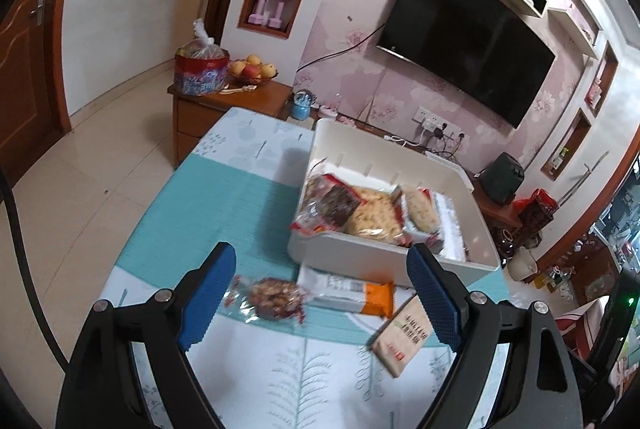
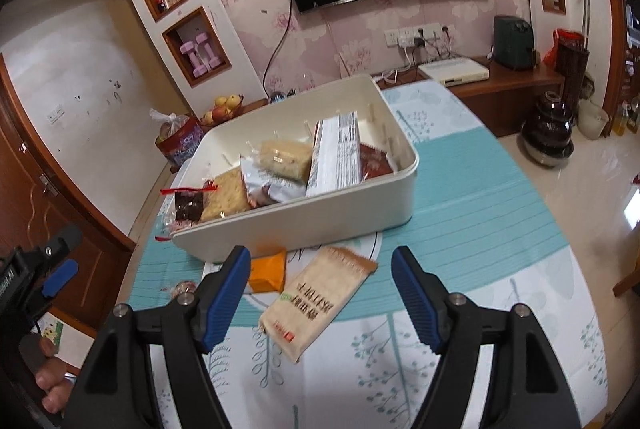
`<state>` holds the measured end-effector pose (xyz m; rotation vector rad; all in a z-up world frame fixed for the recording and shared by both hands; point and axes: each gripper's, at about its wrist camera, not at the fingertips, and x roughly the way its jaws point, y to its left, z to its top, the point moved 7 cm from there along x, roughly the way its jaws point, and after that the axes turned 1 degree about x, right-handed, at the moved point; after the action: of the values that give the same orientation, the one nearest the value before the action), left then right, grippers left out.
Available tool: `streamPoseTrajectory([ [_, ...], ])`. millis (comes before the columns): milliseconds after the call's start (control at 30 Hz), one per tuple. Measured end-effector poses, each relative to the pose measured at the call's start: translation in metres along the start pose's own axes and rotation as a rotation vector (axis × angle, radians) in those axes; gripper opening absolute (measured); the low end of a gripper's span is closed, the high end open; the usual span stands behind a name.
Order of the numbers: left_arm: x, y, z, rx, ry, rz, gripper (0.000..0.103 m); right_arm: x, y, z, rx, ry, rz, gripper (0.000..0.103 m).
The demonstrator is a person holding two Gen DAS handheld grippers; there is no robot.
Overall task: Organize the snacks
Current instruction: 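Withdraw both grippers from the bin toward the remaining snacks, then grasp the nut-cluster bag with the left gripper while the right grasps the brown biscuit pack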
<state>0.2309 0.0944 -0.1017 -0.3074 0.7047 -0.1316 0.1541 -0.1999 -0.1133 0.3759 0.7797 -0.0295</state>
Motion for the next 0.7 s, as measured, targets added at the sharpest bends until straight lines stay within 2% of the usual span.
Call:
streamPoseTrajectory([
  [300,0.025,0.029,-0.025,-0.022,0.069,0.045,0.087,0.026,0.004,-0.023,0.082,0.132,0.012,0.073],
  [500,0.056,0.039,-0.046,-0.025,0.162,0.036,0.087,0.056,-0.001,-0.040,0.186,0.254,0.031,0.073],
  [700,0.083,0.041,-0.064,0.006,0.236,0.076,0.087,0.081,-0.009,-0.054,0.285,0.338,0.018,0.073],
])
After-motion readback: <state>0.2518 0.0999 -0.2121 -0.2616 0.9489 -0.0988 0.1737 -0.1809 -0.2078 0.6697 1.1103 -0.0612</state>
